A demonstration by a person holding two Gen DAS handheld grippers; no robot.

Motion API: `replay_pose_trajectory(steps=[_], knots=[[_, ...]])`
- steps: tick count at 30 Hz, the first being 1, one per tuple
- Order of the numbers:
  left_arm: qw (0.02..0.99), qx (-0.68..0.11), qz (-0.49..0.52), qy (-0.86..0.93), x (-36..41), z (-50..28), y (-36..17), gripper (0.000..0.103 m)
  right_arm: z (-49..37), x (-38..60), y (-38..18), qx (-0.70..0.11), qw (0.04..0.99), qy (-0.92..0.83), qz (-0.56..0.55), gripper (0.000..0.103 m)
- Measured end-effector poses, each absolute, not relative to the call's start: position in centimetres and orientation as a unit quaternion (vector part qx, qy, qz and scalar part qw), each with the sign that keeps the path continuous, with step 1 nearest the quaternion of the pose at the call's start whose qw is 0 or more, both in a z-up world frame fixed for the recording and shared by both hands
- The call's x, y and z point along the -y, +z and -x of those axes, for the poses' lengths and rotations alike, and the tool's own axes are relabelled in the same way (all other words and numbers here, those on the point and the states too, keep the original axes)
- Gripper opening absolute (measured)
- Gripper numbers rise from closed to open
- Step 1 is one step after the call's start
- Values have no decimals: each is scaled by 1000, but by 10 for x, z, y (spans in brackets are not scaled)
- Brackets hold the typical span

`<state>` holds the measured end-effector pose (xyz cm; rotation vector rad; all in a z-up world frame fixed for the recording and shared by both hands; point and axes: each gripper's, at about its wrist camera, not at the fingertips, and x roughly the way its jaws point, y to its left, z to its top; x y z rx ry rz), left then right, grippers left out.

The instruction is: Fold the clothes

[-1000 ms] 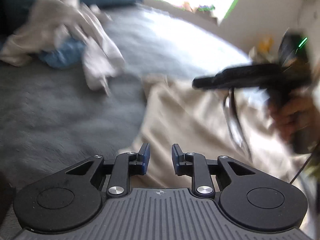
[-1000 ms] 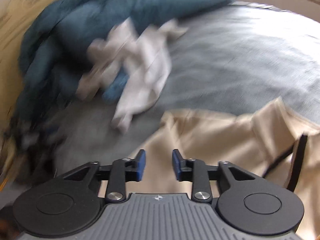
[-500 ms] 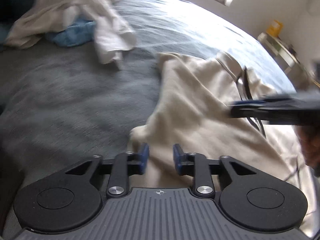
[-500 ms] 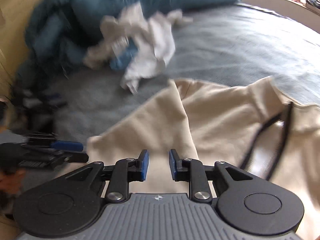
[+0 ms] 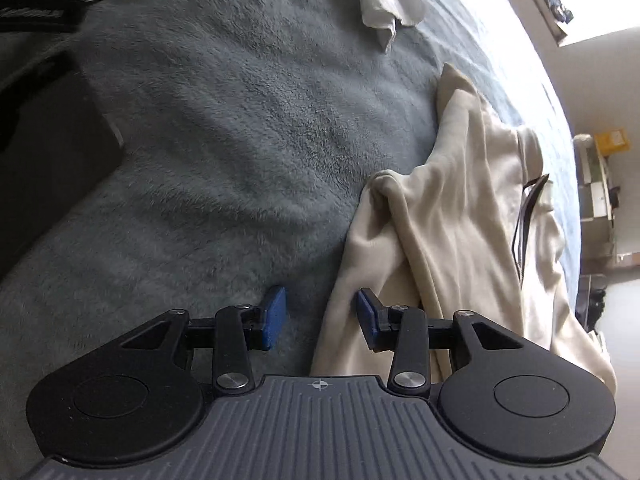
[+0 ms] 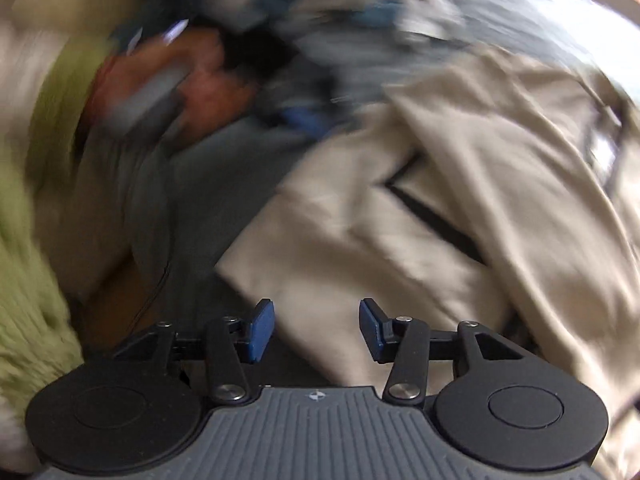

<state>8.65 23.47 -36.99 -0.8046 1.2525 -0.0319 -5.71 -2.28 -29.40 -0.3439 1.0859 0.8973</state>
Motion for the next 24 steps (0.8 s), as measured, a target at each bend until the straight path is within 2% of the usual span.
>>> replay_pose_trajectory(steps=[8,13,14,15,16,17,18,20,24], knots=[[728,-590,349,-32,-231,-105,-369,39,102,-27,-322,-388,736,440,336,58],[725,-582,368,-16,-224,-107,-373,39,112,-46,-350,-347,726,440,398,60],[727,-579,369,-13,-223,-107,-373,37,115,-49,-353,-336,725,440,410,59],[729,-578,367,-11,-222,-106,-372,31,116,-50,-354,-330,726,441,413,59],[732,-576,363,-9,-220,-105,-371,24,115,-50,-352,-334,727,444,404,47],[735,-573,362,-10,-219,-104,-370,11,113,-49,-349,-347,728,447,387,24],[738,-570,362,-12,-218,-103,-368,7,111,-48,-346,-357,729,448,375,13],[747,-565,352,-12,-214,-102,-363,3,109,-46,-337,-369,726,449,367,9],[762,-560,326,-3,-207,-98,-351,3,100,-39,-327,-409,721,454,326,8]])
